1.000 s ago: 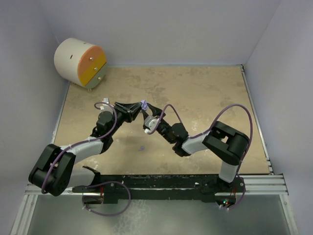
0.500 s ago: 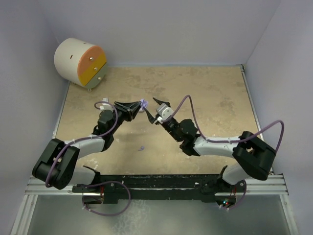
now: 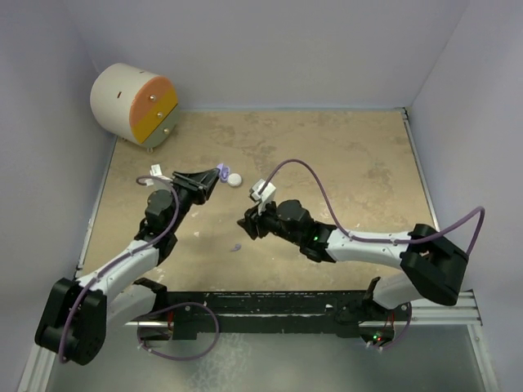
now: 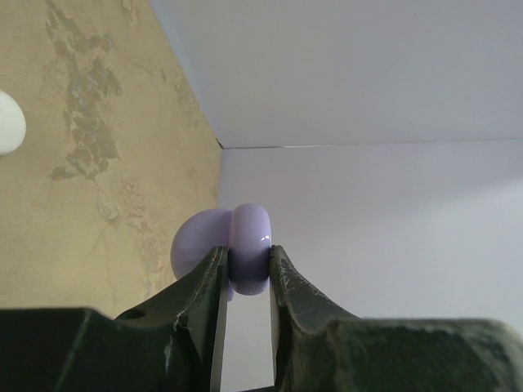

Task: Insert the wireless bluetooth earbuds into the charging case
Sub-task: Place the earbud in the charging case, then pick up the earbud from the center of the board.

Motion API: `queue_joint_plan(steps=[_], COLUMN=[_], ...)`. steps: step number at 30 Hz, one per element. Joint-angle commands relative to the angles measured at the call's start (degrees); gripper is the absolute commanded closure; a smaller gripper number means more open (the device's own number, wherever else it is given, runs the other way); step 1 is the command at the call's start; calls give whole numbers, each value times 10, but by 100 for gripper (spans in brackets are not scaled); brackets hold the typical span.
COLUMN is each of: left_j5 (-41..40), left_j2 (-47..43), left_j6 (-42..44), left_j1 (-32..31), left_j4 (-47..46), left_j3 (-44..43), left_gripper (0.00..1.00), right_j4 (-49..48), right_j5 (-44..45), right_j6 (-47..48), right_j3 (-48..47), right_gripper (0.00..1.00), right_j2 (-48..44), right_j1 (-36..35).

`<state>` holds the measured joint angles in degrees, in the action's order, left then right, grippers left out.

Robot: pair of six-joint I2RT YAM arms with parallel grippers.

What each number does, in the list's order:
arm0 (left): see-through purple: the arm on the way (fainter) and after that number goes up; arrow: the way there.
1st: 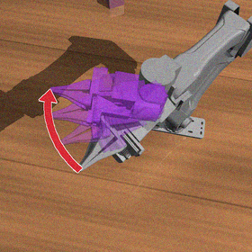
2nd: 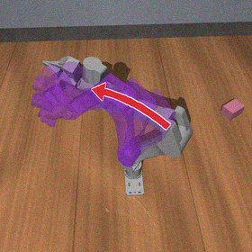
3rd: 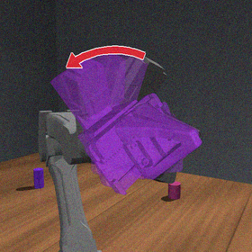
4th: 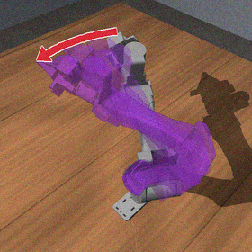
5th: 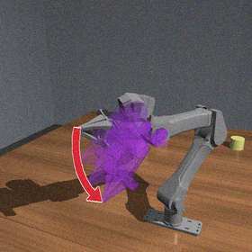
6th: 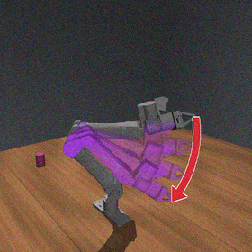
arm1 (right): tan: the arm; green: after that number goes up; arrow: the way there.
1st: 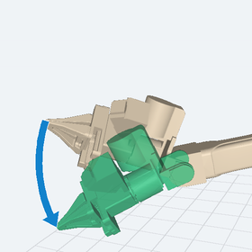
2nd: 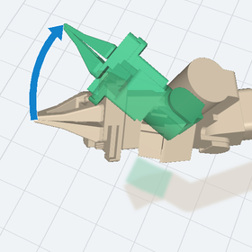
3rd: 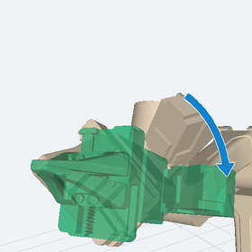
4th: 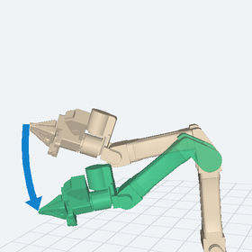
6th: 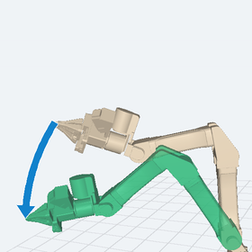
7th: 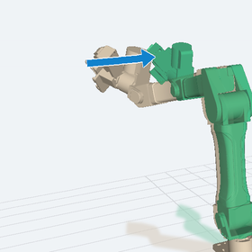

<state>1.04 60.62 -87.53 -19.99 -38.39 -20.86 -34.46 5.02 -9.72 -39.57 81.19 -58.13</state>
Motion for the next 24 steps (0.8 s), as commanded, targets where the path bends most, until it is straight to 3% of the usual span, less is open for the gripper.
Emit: queue_joint_plan(steps=[1,11,24], left_j5=[-23,-30,-25], left_j2=[-61,-137,-146], left_j6=[48,53,53], left_j1=[5,7,7], left_j4=[80,128,130], left_j3=[8,40,50], left_gripper=[100,100,100], right_j4=[31,103,163], right_j5=[5,97,172], right_j6=[-104,-252,-339], right_j3=[0,-83,-113], right_gripper=[50,50,51], right_j2=[21,152,159], right_j1=[-45,-120,-132])
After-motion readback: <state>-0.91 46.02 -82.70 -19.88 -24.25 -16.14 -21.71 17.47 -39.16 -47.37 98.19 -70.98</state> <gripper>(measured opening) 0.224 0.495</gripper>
